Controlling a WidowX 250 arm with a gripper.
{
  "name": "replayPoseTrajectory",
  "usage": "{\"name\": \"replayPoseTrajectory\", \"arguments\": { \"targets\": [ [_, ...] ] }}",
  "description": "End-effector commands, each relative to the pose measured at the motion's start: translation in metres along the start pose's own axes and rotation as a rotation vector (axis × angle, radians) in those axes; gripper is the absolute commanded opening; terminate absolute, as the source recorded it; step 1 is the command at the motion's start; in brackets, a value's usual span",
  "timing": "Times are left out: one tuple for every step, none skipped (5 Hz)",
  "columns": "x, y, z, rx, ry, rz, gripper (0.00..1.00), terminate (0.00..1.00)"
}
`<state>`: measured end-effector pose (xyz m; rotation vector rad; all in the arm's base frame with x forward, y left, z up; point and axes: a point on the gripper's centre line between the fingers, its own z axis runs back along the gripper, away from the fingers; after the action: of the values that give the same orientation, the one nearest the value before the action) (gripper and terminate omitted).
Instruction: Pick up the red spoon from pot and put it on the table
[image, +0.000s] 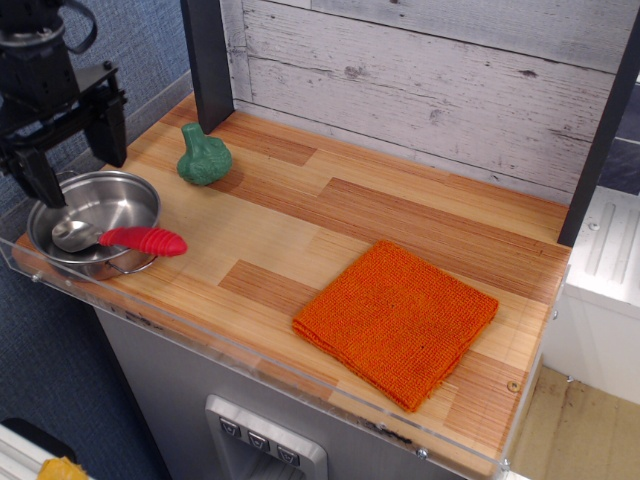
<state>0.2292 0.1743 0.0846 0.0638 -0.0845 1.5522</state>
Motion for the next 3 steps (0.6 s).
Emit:
{"name": "replayPoseTrajectory", "arguments": {
  "targets": [
    [0.004,-0.001,-0.016,0.004,-0.012,0.157,1.0,0.0],
    [0.003,0.0,-0.025,0.003,-0.032,0.159,1.0,0.0],
    [-0.001,-0.001,-0.034,-0.005,-0.035,0.198,1.0,0.0]
  ]
}}
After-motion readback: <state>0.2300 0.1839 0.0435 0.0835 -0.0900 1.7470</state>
